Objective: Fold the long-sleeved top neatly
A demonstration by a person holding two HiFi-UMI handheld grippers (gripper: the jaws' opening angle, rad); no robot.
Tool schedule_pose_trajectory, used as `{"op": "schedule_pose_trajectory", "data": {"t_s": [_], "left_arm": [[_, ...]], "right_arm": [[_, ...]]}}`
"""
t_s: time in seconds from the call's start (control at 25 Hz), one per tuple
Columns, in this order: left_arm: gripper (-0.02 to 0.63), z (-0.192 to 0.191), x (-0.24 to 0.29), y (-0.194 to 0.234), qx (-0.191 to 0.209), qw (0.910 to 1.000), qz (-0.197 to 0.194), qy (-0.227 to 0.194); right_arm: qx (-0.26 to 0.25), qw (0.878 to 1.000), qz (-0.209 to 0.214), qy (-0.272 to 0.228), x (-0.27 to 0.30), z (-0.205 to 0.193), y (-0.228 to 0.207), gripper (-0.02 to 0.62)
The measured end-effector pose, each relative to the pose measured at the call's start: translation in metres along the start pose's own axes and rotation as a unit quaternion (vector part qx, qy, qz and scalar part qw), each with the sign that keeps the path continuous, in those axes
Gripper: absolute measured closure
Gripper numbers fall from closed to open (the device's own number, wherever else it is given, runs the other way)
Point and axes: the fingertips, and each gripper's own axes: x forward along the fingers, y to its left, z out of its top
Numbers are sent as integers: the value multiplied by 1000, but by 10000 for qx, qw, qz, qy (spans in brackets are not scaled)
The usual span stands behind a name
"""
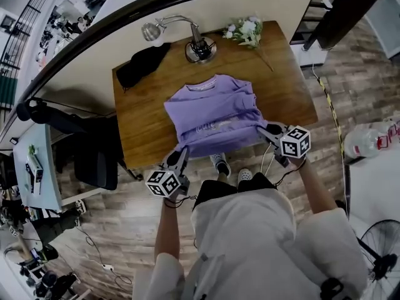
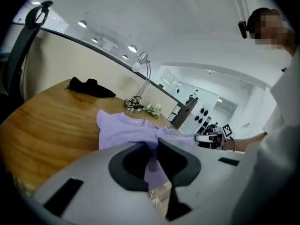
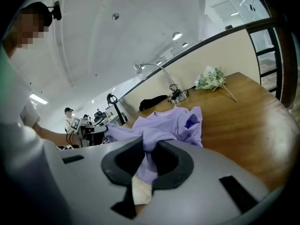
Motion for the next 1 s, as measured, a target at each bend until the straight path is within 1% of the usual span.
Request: {"op": "schedule_pose_trajectory", "data": {"t_s": [0.16,0.4,0.56,0.68,0.88,1.0], "left_arm": [[546,24,23,20,133,9999,38,82],[546,50,55,50,-49,9999,57,115],[546,67,72,63,-59,9999,32,95],[546,73,89,74,-61,9998,78,188],[546,75,114,105,-637,9972,204,342],[546,83,125,119,-805,9960,207,330]], "right_arm": [[66,9999,-75,-11,23,24,-16,540],[341,9992,-180,-141,53,52,-39,540],[451,9986,-221,-194,66,67,-52,540],[627,9974,-299,-189,76,75,-67,538],[1107,9932,-286,-208,99,85,-89,537],[1265,9913,-279,-233,113,95,-101,534]]}}
